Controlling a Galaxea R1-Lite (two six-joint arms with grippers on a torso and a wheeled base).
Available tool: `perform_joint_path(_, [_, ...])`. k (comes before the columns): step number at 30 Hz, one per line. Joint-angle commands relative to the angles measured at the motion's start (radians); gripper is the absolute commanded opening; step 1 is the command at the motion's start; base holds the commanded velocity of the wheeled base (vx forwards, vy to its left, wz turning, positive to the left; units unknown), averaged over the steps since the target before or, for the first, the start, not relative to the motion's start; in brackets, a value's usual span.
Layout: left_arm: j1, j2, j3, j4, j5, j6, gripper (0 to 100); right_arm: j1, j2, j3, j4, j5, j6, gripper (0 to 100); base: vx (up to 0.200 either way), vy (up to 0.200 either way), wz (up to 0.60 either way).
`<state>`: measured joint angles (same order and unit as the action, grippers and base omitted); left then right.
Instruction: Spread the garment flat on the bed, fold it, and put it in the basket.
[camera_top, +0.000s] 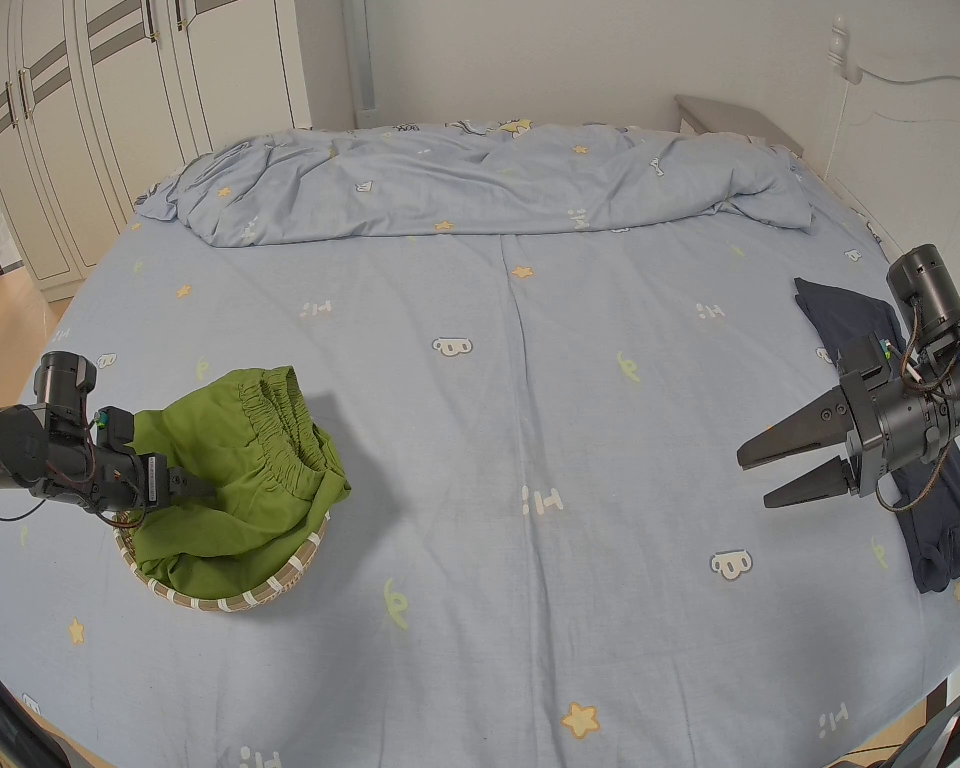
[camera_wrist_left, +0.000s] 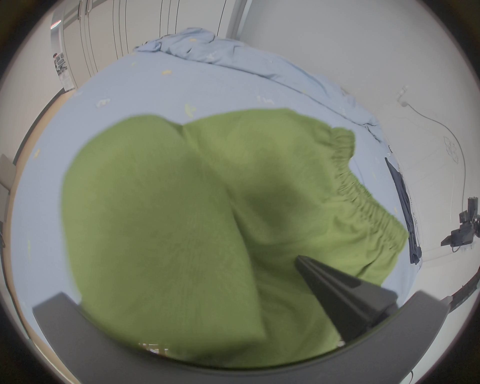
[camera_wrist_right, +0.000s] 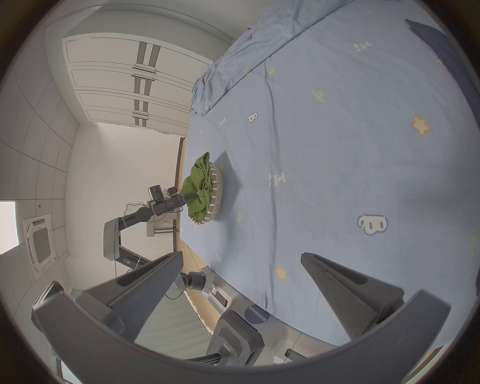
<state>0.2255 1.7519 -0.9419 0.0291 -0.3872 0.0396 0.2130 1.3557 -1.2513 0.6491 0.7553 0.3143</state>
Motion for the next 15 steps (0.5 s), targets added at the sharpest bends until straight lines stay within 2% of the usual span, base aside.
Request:
perform_joint_path(1, [0.005,-0.167,0.035,0.003,0.001,0.003,100,-0.001,0.0,0.0,0.0,0.001,0.0,100,0.0,0.0,0.0])
perform_joint_path(2, [0.009,-0.232,0.043,0.005,0.001,0.003,100,-0.001,-0.001,0.0,0.0,0.001,0.0,100,0.0,0.0,0.0])
perform_joint_path(9, [0.066,-0.365,0.091,0.005,0.002,0.031,100,-0.003,-0.012,0.004,0.0,-0.001,-0.001,100,0.0,0.0,0.0])
perform_joint_path(10, [0.086,-0.43,0.137,0.003,0.001,0.094,100,-0.007,-0.029,0.033,-0.011,-0.031,-0.001,100,0.0,0.0,0.0])
perform_joint_path(11, [0.089,-0.44,0.144,0.003,-0.001,0.102,100,-0.007,-0.033,0.041,-0.013,-0.042,-0.004,100,0.0,0.0,0.0])
perform_joint_path(12, [0.09,-0.519,0.193,0.002,-0.005,0.131,100,-0.009,-0.079,0.098,-0.031,-0.122,-0.026,100,0.0,0.0,0.0])
perform_joint_path(15, [0.061,-0.664,0.276,-0.002,-0.019,0.125,100,-0.014,-0.211,0.233,-0.108,-0.258,-0.08,100,0.0,0.0,0.0])
